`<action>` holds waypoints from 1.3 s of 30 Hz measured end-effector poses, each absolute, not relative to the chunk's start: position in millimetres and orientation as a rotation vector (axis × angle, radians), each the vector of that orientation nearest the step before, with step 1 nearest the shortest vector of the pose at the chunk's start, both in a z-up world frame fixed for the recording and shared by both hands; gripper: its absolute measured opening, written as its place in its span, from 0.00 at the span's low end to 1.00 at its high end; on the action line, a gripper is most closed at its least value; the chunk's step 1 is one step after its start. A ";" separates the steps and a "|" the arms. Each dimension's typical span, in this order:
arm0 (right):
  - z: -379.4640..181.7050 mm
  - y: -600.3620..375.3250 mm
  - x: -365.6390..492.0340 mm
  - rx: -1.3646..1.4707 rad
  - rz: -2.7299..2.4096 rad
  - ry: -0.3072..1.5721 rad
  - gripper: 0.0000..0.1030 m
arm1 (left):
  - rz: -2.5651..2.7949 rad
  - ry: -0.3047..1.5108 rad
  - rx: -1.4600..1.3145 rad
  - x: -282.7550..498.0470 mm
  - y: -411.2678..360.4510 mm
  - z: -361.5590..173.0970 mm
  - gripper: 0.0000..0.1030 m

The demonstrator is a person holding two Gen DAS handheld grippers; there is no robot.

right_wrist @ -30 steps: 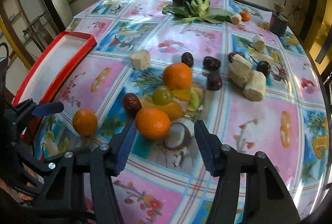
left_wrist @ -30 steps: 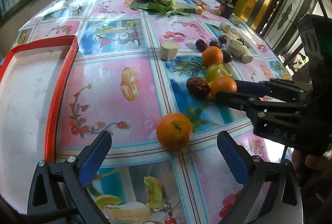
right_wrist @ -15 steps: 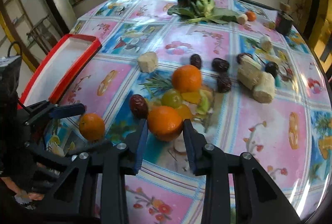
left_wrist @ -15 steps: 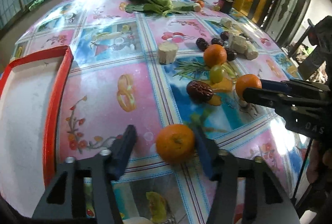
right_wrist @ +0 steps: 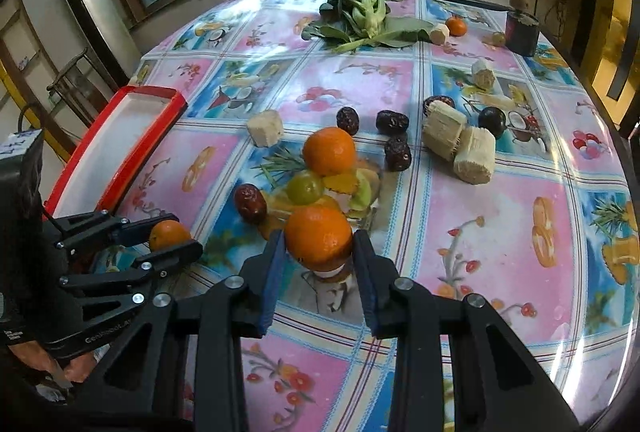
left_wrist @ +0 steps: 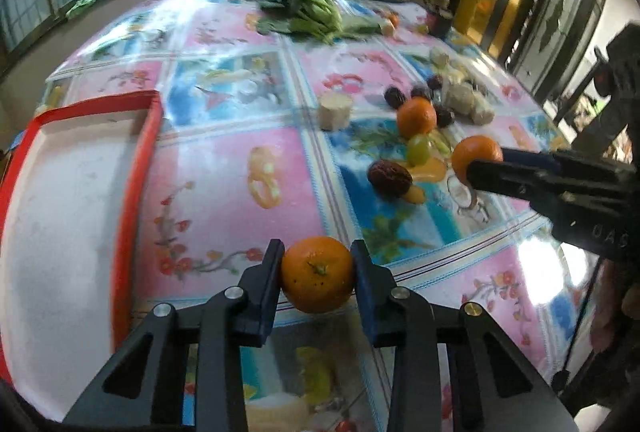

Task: Organize fruits
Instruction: 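Carry the orange in the left gripper over the red-rimmed tray while the right carries its orange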

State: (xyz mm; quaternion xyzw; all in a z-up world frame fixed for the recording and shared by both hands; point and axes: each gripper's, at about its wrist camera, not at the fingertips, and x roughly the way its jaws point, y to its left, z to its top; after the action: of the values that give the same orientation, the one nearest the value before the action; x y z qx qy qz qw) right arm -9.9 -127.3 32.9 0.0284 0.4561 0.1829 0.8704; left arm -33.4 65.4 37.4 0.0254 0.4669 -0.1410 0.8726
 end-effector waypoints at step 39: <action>62.2 128.5 -18.2 -0.130 0.730 0.915 0.35 | 0.189 0.963 -0.083 -58.0 268.2 58.9 0.32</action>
State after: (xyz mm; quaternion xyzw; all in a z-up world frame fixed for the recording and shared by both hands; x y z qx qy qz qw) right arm -18.2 128.5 62.2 -0.0612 0.4313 0.3442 0.8317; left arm -58.0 268.2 58.9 -0.0401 0.4621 0.0909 0.8813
